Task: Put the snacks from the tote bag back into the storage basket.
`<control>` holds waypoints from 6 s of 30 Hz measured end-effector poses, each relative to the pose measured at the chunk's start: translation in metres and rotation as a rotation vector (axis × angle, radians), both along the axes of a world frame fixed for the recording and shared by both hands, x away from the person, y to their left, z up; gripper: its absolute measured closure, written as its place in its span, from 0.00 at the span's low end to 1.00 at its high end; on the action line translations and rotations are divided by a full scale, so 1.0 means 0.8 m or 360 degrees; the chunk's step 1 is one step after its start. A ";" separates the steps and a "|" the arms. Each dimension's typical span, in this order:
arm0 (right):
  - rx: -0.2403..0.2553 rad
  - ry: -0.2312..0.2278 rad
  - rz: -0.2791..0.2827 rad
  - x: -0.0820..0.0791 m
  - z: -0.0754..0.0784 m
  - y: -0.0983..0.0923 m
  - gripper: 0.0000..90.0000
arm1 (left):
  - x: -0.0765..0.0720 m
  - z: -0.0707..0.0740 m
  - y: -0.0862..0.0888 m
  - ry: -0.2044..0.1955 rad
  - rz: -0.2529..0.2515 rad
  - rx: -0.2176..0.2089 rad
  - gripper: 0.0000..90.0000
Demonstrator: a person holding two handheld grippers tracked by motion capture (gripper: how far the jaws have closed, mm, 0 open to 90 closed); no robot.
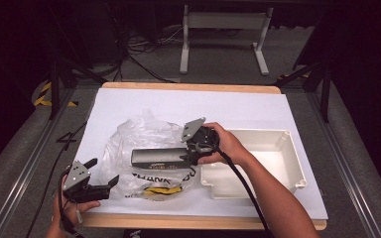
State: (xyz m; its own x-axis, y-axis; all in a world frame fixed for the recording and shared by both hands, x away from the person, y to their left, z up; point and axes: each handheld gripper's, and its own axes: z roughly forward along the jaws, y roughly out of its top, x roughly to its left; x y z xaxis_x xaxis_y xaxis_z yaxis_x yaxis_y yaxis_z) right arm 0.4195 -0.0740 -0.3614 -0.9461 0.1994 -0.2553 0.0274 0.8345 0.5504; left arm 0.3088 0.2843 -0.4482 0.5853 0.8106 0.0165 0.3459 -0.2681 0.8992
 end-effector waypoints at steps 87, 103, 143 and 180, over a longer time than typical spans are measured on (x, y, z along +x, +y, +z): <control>-0.0112 -0.0080 0.0164 -0.042 0.073 -0.081 0.48 | -0.001 -0.001 0.002 0.0017 0.0007 0.0016 0.07; -0.0114 -0.0085 0.0056 -0.058 0.077 -0.162 0.48 | -0.001 0.001 0.002 0.0014 0.0000 -0.0006 0.07; -0.0144 0.0071 -0.0015 -0.058 0.037 -0.254 0.48 | -0.001 0.000 0.000 0.0023 0.0000 0.0021 0.07; -0.0395 0.0153 0.0017 -0.043 0.004 -0.251 0.47 | 0.000 -0.001 -0.001 0.0031 0.0002 0.0044 0.07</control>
